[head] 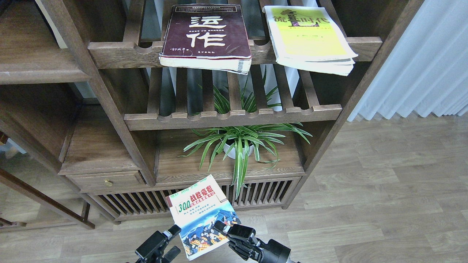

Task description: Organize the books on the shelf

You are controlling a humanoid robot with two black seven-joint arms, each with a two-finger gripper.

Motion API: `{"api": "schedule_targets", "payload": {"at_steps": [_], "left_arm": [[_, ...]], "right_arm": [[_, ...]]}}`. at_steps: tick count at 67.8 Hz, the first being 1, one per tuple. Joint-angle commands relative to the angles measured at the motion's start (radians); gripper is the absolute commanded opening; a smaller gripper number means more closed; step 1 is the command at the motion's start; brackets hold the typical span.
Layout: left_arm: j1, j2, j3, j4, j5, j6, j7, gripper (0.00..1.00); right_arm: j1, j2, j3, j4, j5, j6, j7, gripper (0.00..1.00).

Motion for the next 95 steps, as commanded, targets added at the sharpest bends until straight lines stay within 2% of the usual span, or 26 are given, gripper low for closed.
{"api": "schedule_targets", "payload": {"at_steps": [1,23,26,27,28,30,33,38,43,55,72,95], "left_arm": [[-0.044,-0.064,-0.003,0.037,0.0,0.0,0.001,1.0],[-0.089,-0.221,0.014,0.139,0.003,0.0,0.003,1.0],[-0.09,-0.231,0.014,0.143,0.003,0.0,0.003,0.97],[-0.09,-0.234,0.012,0.145,0.002,0.0,0.001,0.95],[-0.09,-0.234,0.004,0.145,0.002,0.0,0.0,0.87],[-0.09,-0.236,0.001,0.143,0.002,0.0,0.0,0.84],[-0.095,-0.238,0.001,0.143,0.002,0.0,0.001,0.85],[-0.096,-0.238,0.0,0.143,0.002,0.0,0.004,0.95],[-0.086,-0.23,-0.002,0.139,0.002,0.0,0.001,1.0],[-0.047,-0.224,-0.005,0.122,0.0,0.0,0.0,1.0],[0.008,-0.181,-0.032,0.019,0.0,0.0,0.0,1.0],[0.065,-0.142,-0.104,-0.03,0.0,0.0,0.0,1.0]], "right_arm": [[0.0,0.0,-0.031,0.01,0.022,0.0,0.0,0.04],[0.008,0.0,-0.042,0.03,0.06,0.0,0.0,0.04],[0.008,0.0,-0.042,0.03,0.06,0.0,0.0,0.04],[0.008,0.0,-0.042,0.03,0.06,0.0,0.0,0.04],[0.008,0.0,-0.044,0.03,0.06,0.0,0.0,0.04],[0.008,0.0,-0.042,0.03,0.06,0.0,0.0,0.04],[0.009,0.0,-0.042,0.03,0.06,0.0,0.0,0.04],[0.009,0.0,-0.042,0.03,0.071,0.0,0.0,0.04],[0.009,0.0,-0.042,0.03,0.102,0.0,0.0,0.04],[0.009,0.0,-0.057,0.03,0.184,0.0,0.0,0.04],[0.008,0.0,-0.073,0.019,0.293,0.0,0.0,0.04],[-0.006,0.0,-0.093,0.015,0.303,0.0,0.0,0.04]]}}
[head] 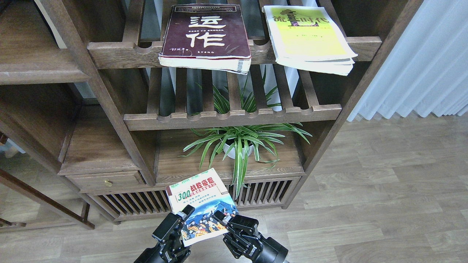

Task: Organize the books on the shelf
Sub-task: 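Grasp the paperback with the left gripper and release the right gripper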

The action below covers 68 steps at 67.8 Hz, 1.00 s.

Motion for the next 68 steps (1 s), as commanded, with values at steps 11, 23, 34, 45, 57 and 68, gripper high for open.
{"api": "schedule_targets", "payload": {"at_steps": [11,23,34,45,57,68], "left_arm": [[0.022,0.02,-0.021,-0.013,0.002,0.0,0.001,1.0],[0.018,0.01,-0.015,-0.004,0.003,0.0,0.006,0.97],[0.013,-0.005,-0.024,-0.001,0.003,0.0,0.001,0.78],[0.01,-0.011,-0.024,0.003,0.002,0.0,0.0,0.57],[0.003,-0.013,-0.027,0.005,0.002,0.0,-0.002,0.38],[-0.001,-0.013,-0.035,0.008,-0.009,0.0,-0.005,0.1]], "right_arm": [[-0.015,0.0,-0.013,-0.004,-0.001,0.0,0.0,0.04],[-0.017,0.0,-0.021,-0.002,-0.003,0.0,0.0,0.04],[-0.018,0.0,-0.022,-0.002,-0.006,0.0,0.0,0.04],[-0.018,0.0,-0.026,-0.002,-0.007,0.0,0.0,0.04],[-0.017,0.0,-0.027,-0.002,-0.009,0.0,0.0,0.04],[-0.017,0.0,-0.027,-0.002,-0.01,0.0,0.0,0.04]]}}
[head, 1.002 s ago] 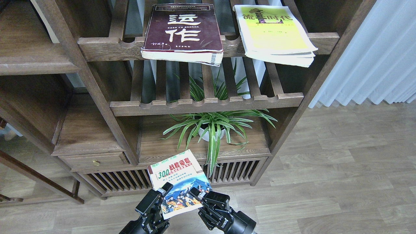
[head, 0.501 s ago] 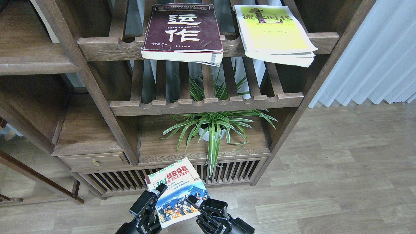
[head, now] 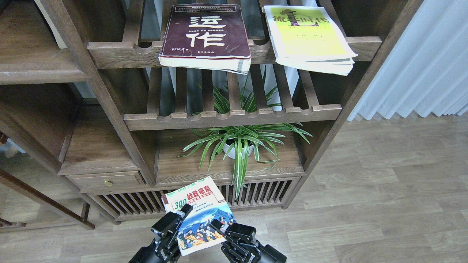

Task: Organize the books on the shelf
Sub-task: 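Grasp the paperback with the left gripper and release the right gripper, then carry the paperback with the left gripper to the shelf section beside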

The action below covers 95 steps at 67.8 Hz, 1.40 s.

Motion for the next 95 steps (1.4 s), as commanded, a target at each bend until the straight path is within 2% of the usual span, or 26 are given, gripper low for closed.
{"api": "schedule_targets", "payload": {"at_steps": [1,7,14,19,25,26,29,30,33,41,52,54,62,77,95], "left_arm": [[-0.001,0.0,-0.009,0.002,-0.008,0.0,-0.002,0.09],[-0.003,0.0,-0.016,0.001,-0.008,0.0,-0.002,0.02],[-0.001,0.006,-0.015,-0.001,-0.008,0.0,0.002,0.01],[-0.003,0.011,-0.015,-0.001,-0.008,0.0,0.008,0.01],[-0.003,0.029,-0.02,0.001,-0.006,0.0,0.013,0.0],[-0.003,0.038,-0.021,0.001,-0.006,0.0,0.013,0.01],[-0.001,0.052,-0.021,0.001,-0.006,0.0,0.014,0.0],[-0.001,0.063,-0.021,0.001,-0.005,0.0,0.014,0.0],[0.002,0.083,-0.023,0.001,-0.005,0.0,0.019,0.0],[0.008,0.153,-0.039,-0.001,-0.006,0.0,0.037,0.0],[0.025,0.284,-0.069,-0.005,0.004,0.0,0.059,0.0],[0.031,0.357,-0.084,-0.008,0.004,0.0,0.088,0.0],[0.046,0.485,-0.131,-0.015,0.009,0.0,0.126,0.0],[0.062,0.722,-0.213,-0.019,0.029,0.0,0.133,0.0],[0.063,0.931,-0.305,-0.019,0.029,0.0,0.133,0.0]], "right_arm": [[0.0,0.0,0.0,0.0,-0.001,0.0,0.0,0.04],[0.0,0.0,0.0,0.0,-0.005,0.0,0.0,0.04],[0.0,0.0,0.0,0.0,-0.008,0.0,0.0,0.05],[0.0,0.0,-0.002,-0.002,-0.014,0.0,0.0,0.12],[0.0,0.0,0.001,-0.006,-0.06,0.0,0.0,0.38],[0.002,0.0,0.001,-0.011,-0.078,0.0,0.0,0.45],[0.006,0.0,0.003,-0.018,-0.107,0.0,0.0,0.56],[0.008,0.0,0.001,-0.025,-0.124,0.0,0.0,0.64],[0.01,0.0,-0.002,-0.04,-0.155,0.0,0.0,0.73],[0.013,0.0,-0.002,-0.086,-0.228,0.0,0.0,0.9],[0.019,0.0,0.009,-0.123,-0.256,0.0,0.0,0.91],[0.029,0.0,0.013,-0.135,-0.256,0.0,0.0,0.91],[0.043,0.0,0.016,-0.152,-0.256,0.0,0.0,0.91],[0.079,0.0,0.026,-0.195,-0.256,0.0,0.0,0.91],[0.118,0.0,0.026,-0.224,-0.256,0.0,0.0,0.92]]}}
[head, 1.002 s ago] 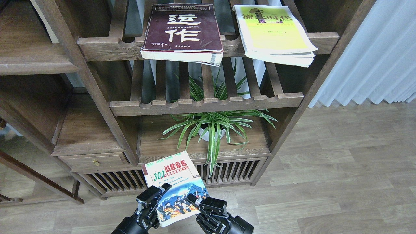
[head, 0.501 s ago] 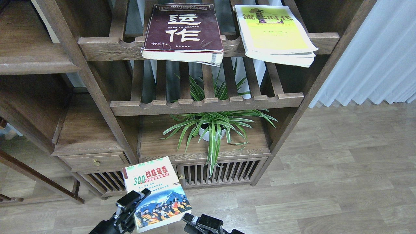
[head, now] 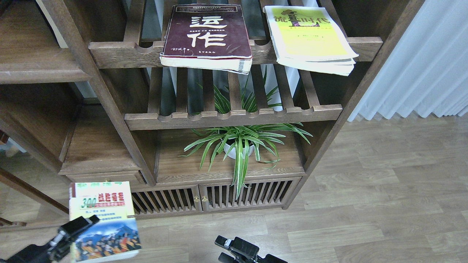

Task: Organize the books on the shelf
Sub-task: 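Carry the paperback with the left gripper to the shelf section beside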

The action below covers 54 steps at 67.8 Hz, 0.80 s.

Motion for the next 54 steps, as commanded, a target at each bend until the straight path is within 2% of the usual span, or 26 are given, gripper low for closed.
{"api": "schedule_targets", "payload": {"at_steps": [1,11,22,34,54], "left_arm": [[0.0,0.093,-0.041,0.001,0.0,0.0,0.002,0.0],[-0.001,0.21,-0.15,0.002,0.0,0.0,0.002,0.01],[-0.011,0.288,-0.248,0.001,0.0,0.0,0.005,0.01],[-0.057,0.326,-0.319,-0.018,0.0,0.0,0.048,0.01],[-0.113,0.406,-0.397,-0.032,0.0,0.0,0.052,0.01]], "right_arm": [[0.02,0.0,0.0,-0.02,0.0,0.0,0.0,0.92],[0.039,0.0,-0.002,-0.04,0.0,0.0,0.0,0.99],[0.041,0.0,-0.005,-0.046,0.0,0.0,0.0,0.99],[0.041,0.0,-0.008,-0.046,0.0,0.0,0.0,0.99],[0.041,0.0,-0.009,-0.061,0.0,0.0,0.0,0.99]]}}
